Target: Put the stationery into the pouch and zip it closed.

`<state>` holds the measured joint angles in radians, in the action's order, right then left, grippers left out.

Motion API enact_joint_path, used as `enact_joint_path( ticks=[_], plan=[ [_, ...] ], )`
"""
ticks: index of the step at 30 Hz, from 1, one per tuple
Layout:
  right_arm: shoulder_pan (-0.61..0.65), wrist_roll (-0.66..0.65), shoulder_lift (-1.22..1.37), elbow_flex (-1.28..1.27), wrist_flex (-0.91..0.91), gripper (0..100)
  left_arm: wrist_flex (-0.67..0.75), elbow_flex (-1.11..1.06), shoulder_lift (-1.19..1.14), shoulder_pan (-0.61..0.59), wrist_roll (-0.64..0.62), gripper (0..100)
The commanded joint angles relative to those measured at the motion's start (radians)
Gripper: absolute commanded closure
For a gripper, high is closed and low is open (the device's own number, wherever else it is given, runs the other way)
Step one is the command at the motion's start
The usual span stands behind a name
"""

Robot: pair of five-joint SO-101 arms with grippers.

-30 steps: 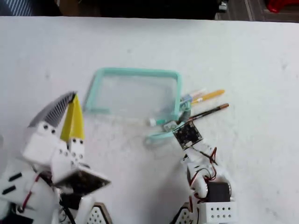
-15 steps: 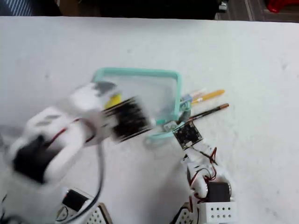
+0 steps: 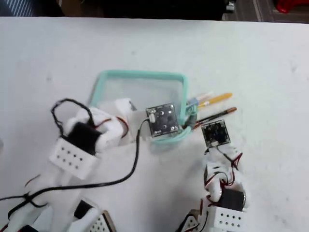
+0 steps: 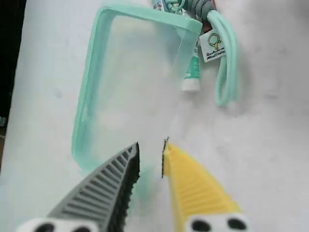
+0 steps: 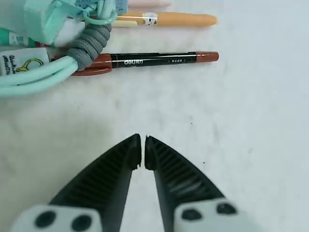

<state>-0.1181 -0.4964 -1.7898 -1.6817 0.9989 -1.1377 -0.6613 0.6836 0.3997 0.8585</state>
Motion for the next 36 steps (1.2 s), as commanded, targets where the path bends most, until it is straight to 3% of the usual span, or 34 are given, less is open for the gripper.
enact_joint_path(
  ticks=[1, 6, 9, 15, 19, 23, 30, 36],
  plan=[
    [-0.007, 0.029, -0.005, -0.009, -0.021, 98.1, 0.258, -0.169, 0.005, 0.015, -0.115, 90],
    [-0.013, 0.029, -0.002, 0.049, -0.025, 97.2, 0.571, -0.416, 0.005, 0.008, -0.180, 90],
    [-0.002, 0.035, 0.004, 0.130, -0.021, 89.4, 0.647, -0.482, 0.005, 0.010, -0.170, 90],
    [0.119, 0.029, 0.084, 0.244, -0.021, 96.6, 0.658, -0.488, 0.005, 0.013, -0.169, 90],
    [0.202, 0.046, 0.308, 0.399, -0.019, 93.7, 0.654, -0.491, 0.005, 0.013, -0.166, 90],
    [0.257, 0.140, 0.625, 0.611, -0.018, 92.9, 0.592, -0.493, -0.001, 0.015, -0.031, 90],
    [0.266, 0.358, 1.147, 0.924, 0.047, 92.9, 0.592, -0.486, 0.005, -0.005, -0.049, 90],
    [0.268, 0.436, 1.455, 1.068, 0.064, 92.8, 0.617, -0.493, -0.002, -0.005, -0.083, 87]
  ],
)
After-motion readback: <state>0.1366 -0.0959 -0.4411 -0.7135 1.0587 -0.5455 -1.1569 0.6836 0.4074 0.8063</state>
